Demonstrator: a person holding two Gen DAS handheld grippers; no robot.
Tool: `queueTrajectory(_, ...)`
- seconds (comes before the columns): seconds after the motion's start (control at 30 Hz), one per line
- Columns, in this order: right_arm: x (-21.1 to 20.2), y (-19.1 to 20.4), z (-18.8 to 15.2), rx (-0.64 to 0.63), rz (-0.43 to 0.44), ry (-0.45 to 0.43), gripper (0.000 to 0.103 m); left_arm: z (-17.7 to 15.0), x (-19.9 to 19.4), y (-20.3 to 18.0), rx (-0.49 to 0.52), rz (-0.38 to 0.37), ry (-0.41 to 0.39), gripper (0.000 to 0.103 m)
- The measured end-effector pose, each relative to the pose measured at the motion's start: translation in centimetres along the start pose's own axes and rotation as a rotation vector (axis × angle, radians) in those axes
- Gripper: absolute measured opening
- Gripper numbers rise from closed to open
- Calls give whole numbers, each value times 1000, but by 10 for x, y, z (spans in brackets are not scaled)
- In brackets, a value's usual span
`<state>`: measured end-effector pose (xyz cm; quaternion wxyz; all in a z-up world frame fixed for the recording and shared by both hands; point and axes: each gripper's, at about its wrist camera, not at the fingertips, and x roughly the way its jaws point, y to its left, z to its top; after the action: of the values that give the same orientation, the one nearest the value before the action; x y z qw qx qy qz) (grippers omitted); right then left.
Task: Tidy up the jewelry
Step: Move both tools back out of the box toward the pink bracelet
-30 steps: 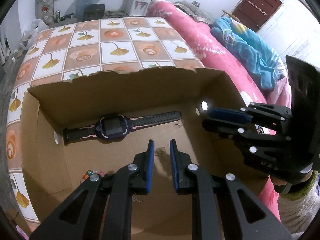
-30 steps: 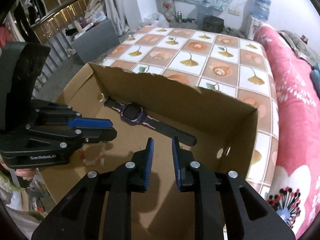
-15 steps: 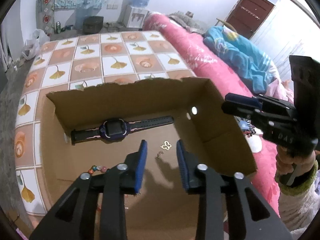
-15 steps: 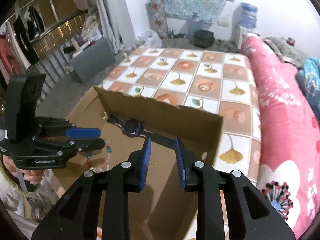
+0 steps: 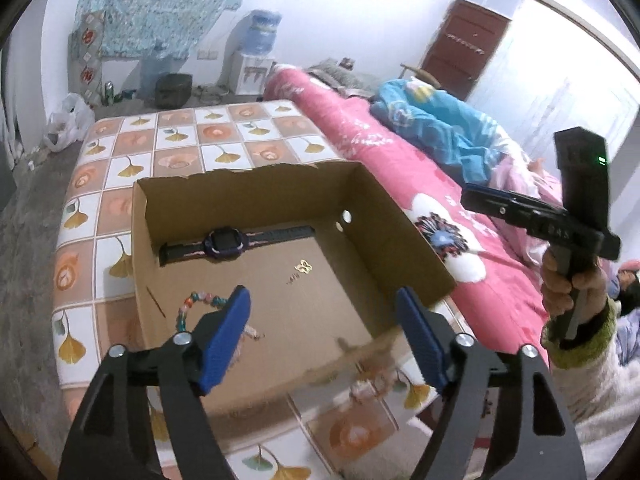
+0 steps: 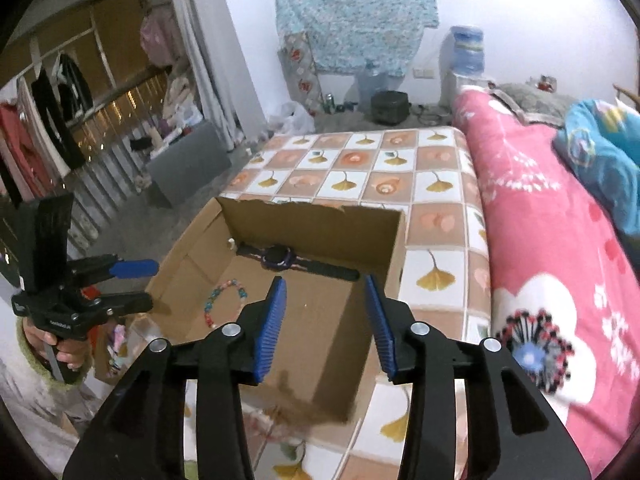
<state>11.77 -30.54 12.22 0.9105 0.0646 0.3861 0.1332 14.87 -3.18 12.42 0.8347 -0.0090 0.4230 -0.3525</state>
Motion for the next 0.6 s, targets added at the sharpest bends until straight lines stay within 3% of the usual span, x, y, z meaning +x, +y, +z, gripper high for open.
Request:
queueTrajectory(0.17,-13,-6,-33,74,98,26,50,-36,-8,-12,61,-51,20,85)
queueTrajectory(0.37,5,11,-75,83,190,122,55,-75,19,-11,25,-43,108,85)
queueTrajectory(0.47,26,18,-91,96,223,193,55,-84,33,-6,6,-17,134,85)
queueTrajectory(0.6,55,16,-97,140,195,257,54,-84,46,3,-1,51,144,85)
